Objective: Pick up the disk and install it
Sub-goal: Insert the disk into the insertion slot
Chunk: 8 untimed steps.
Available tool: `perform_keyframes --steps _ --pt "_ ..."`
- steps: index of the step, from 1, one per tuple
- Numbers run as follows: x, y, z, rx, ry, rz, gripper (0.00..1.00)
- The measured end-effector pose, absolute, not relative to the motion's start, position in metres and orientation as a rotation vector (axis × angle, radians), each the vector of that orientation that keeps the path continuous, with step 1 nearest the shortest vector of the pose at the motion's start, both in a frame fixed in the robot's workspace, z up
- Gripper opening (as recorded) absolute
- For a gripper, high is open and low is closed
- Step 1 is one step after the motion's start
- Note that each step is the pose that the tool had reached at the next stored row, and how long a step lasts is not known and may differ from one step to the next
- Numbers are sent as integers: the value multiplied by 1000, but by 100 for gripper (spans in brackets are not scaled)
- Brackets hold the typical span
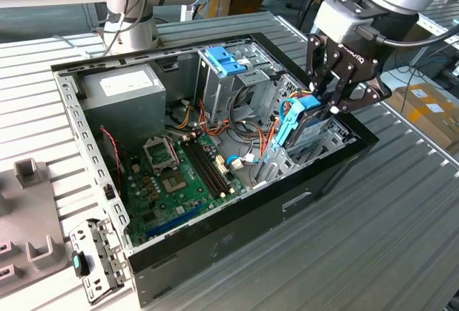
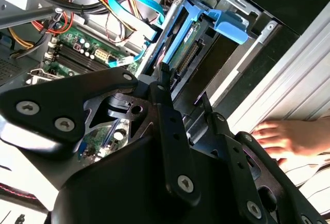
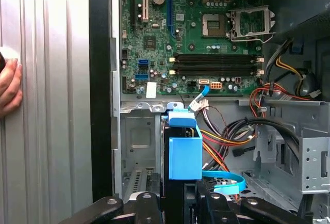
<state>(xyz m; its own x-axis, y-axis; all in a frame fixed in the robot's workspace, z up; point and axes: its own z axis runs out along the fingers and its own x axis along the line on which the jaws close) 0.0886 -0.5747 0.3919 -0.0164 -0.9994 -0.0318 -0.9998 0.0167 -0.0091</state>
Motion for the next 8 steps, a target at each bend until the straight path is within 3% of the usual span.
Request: perform_keyframes --steps 8 --pt "89 -575 375 -2182 2219 25 35"
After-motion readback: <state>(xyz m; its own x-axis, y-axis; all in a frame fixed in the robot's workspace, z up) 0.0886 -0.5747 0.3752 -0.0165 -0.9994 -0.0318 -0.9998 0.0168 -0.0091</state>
